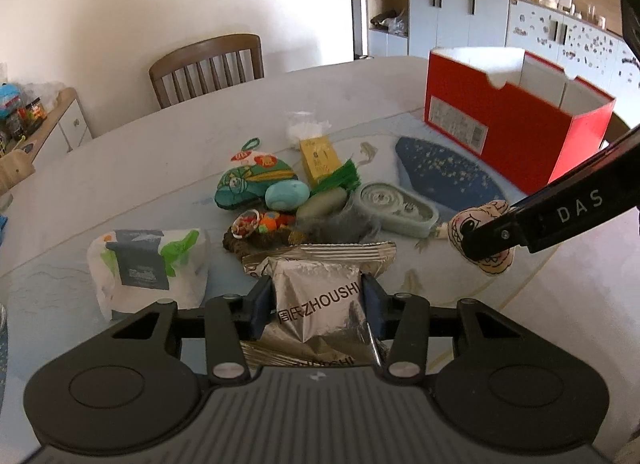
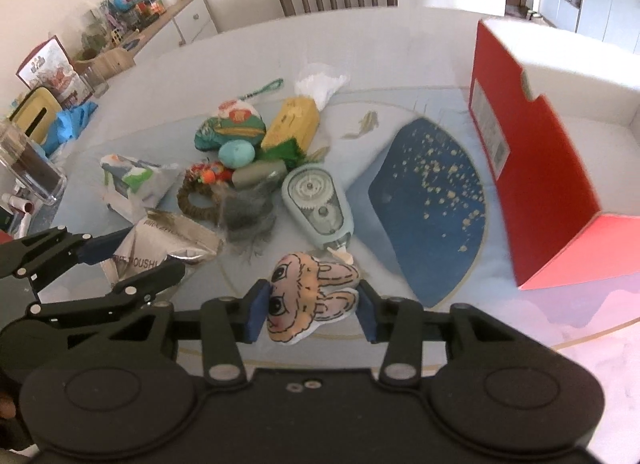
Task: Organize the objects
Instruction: 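Carry the silver bag and bunny sticker over the red shoebox with both grippers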
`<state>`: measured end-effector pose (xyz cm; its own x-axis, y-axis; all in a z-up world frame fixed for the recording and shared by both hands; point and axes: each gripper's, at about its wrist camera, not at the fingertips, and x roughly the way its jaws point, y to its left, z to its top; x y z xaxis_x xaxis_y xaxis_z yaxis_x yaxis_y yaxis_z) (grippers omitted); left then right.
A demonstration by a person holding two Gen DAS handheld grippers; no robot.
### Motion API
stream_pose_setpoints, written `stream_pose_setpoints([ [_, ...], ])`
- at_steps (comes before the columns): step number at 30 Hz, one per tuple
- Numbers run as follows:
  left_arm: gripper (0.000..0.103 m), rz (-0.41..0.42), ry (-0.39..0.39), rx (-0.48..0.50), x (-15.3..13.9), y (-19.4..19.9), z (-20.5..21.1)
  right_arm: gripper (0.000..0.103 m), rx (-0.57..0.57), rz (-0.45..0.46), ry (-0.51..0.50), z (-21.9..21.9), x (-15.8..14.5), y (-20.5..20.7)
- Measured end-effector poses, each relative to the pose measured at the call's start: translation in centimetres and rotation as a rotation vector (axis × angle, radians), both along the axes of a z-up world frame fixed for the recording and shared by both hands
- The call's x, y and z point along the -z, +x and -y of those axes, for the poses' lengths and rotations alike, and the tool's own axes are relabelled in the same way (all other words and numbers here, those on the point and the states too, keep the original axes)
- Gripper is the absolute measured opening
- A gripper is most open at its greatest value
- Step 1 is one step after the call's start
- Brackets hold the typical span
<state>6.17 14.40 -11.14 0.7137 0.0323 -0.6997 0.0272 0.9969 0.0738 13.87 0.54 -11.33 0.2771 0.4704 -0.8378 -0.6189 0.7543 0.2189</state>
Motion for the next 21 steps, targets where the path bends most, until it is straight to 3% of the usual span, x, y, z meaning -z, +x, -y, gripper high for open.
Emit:
stream_pose_setpoints([
  [12,0.046,0.087,-0.018,0.017,-6.0,0.0,2.5,0.044,0.043,0.074,0.101,3.9,-6.0,0.4],
  [21,0.046,0.106,-0.026,0.032,-9.0,2.8,8.1,0.044,0.027,0.119,0.133,8.6,-8.5,3.6],
])
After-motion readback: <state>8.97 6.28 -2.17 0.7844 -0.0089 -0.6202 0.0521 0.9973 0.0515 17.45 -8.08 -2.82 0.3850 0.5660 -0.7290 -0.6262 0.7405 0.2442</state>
